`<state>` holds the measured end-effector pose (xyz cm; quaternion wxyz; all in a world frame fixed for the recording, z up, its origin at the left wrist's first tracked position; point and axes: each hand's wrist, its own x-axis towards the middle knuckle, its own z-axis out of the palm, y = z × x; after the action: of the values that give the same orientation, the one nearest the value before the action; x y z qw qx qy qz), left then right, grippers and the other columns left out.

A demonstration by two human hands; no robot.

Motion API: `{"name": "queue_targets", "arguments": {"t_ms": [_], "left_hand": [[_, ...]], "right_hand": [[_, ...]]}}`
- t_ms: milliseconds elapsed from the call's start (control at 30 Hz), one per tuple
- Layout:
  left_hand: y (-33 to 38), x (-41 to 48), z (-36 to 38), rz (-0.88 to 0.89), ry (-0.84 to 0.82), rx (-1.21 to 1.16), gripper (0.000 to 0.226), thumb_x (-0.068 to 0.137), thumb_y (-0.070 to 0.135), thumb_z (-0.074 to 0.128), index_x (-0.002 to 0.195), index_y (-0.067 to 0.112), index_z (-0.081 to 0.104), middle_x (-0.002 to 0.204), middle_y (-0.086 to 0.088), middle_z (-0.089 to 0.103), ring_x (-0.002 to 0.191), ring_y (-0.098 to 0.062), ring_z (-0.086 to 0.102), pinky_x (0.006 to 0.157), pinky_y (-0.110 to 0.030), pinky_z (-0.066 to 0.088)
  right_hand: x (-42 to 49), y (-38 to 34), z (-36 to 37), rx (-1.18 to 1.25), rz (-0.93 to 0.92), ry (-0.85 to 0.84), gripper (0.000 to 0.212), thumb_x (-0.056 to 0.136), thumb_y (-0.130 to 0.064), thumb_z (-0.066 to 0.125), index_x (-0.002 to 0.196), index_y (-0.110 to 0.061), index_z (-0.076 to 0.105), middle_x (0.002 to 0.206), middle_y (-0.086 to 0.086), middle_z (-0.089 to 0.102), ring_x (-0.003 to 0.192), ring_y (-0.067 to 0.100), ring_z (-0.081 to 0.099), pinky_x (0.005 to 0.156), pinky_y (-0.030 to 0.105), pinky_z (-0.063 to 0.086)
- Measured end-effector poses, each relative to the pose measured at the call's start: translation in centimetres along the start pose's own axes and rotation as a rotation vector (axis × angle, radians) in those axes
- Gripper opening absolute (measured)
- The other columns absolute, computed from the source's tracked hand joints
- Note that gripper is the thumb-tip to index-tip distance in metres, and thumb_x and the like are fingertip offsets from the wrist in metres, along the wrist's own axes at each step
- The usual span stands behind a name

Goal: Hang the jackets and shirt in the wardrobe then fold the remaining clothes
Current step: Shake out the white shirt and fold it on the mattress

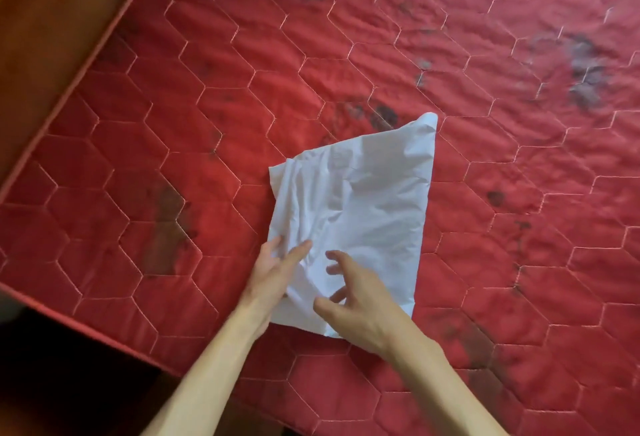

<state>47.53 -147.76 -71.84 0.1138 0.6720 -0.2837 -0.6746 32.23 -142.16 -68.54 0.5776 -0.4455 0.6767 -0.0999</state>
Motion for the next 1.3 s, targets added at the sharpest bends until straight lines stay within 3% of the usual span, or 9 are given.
{"name": "queue_targets", "arguments": {"t_ms": [133, 200, 433, 533, 600, 733, 900, 1133, 1300], "left_hand": [[-1.9, -0.4, 1.3, 0.014, 0.023, 0.21, 0.041, 0.082, 0.038, 0.076, 0.116, 0.031, 0.054, 0.11, 0.015, 0.063, 0.101, -0.004, 0.061, 0.089, -0.03, 0.051], [-2.3, 0.0, 1.5, 0.055, 0.091, 0.324, 0.017, 0.088, 0.012, 0.063, 0.099, 0.023, 0.054, 0.092, 0.008, 0.061, 0.087, -0.016, 0.06, 0.076, -0.032, 0.051], [-0.9, 1.3, -2.2, 0.158, -0.069, 0.214, 0.056, 0.079, -0.017, 0.047, 0.117, 0.021, 0.066, 0.108, -0.002, 0.075, 0.103, -0.02, 0.071, 0.089, -0.044, 0.057], [-2.6, 2.2, -3.5, 0.016, 0.099, 0.246, 0.037, 0.079, -0.006, 0.052, 0.099, 0.022, 0.068, 0.094, -0.008, 0.076, 0.092, -0.032, 0.072, 0.083, -0.054, 0.058], [-2.6, 2.2, -2.7, 0.035, 0.274, 0.336, 0.015, 0.08, 0.016, 0.063, 0.093, 0.024, 0.062, 0.087, -0.009, 0.072, 0.089, -0.039, 0.067, 0.075, -0.052, 0.053], [-0.3, 2.1, 1.2, 0.268, 0.522, 0.568, 0.044, 0.087, 0.042, 0.068, 0.119, 0.018, 0.05, 0.101, -0.006, 0.065, 0.096, -0.034, 0.06, 0.073, -0.035, 0.041], [-0.4, 4.8, 0.6, 0.337, 0.576, 0.768, 0.019, 0.101, 0.028, 0.051, 0.106, 0.009, 0.049, 0.095, -0.026, 0.066, 0.089, -0.046, 0.062, 0.066, -0.045, 0.044], [-0.7, 4.4, 0.0, 0.666, 0.66, 0.856, 0.028, 0.094, 0.017, 0.061, 0.121, 0.013, 0.053, 0.112, -0.009, 0.051, 0.095, -0.03, 0.058, 0.068, -0.044, 0.054], [-1.5, 4.9, 0.1, 0.412, 0.584, 0.864, 0.029, 0.097, 0.043, 0.056, 0.091, 0.016, 0.065, 0.091, -0.004, 0.064, 0.088, -0.031, 0.061, 0.067, -0.035, 0.041]], "right_hand": [[-1.0, 2.5, 0.8, -0.066, 0.133, -0.107, 0.072, 0.069, -0.053, 0.051, 0.139, -0.037, 0.044, 0.119, -0.019, 0.061, 0.092, 0.005, 0.062, 0.089, 0.031, 0.053], [-1.5, 2.8, 1.5, -0.036, 0.137, -0.183, 0.055, 0.078, -0.04, 0.054, 0.133, -0.038, 0.05, 0.116, -0.019, 0.064, 0.084, 0.001, 0.062, 0.081, 0.018, 0.052], [-1.0, 4.1, 3.0, 0.009, 0.066, -0.115, 0.035, 0.086, -0.023, 0.055, 0.117, -0.035, 0.064, 0.097, -0.014, 0.07, 0.077, 0.002, 0.061, 0.08, 0.02, 0.051], [-0.2, 5.5, 3.2, -0.012, 0.025, 0.073, 0.032, 0.088, -0.02, 0.053, 0.117, -0.028, 0.067, 0.098, -0.009, 0.07, 0.086, 0.003, 0.061, 0.087, 0.027, 0.05], [0.4, 6.6, 3.4, -0.137, -0.083, 0.3, 0.045, 0.088, -0.018, 0.052, 0.132, -0.025, 0.057, 0.127, -0.005, 0.061, 0.112, 0.008, 0.052, 0.101, 0.023, 0.039], [1.8, 8.5, 3.7, -0.574, -0.243, 0.352, 0.072, 0.085, -0.01, 0.054, 0.153, -0.017, 0.032, 0.165, 0.005, 0.016, 0.152, 0.023, 0.015, 0.12, 0.036, 0.013], [2.8, 11.3, 3.7, -0.761, -0.277, 0.251, 0.068, 0.086, -0.015, 0.059, 0.15, -0.013, 0.037, 0.163, 0.012, 0.023, 0.149, 0.029, 0.025, 0.117, 0.043, 0.015], [2.2, 11.9, 3.5, -0.756, -0.26, 0.242, 0.062, 0.091, -0.025, 0.04, 0.151, -0.012, 0.036, 0.162, 0.013, 0.025, 0.149, 0.026, 0.023, 0.116, 0.042, 0.016], [2.2, 11.6, 3.3, -0.721, -0.26, 0.238, 0.063, 0.089, -0.023, 0.045, 0.15, -0.012, 0.037, 0.162, 0.013, 0.025, 0.149, 0.028, 0.026, 0.116, 0.042, 0.015]]}}
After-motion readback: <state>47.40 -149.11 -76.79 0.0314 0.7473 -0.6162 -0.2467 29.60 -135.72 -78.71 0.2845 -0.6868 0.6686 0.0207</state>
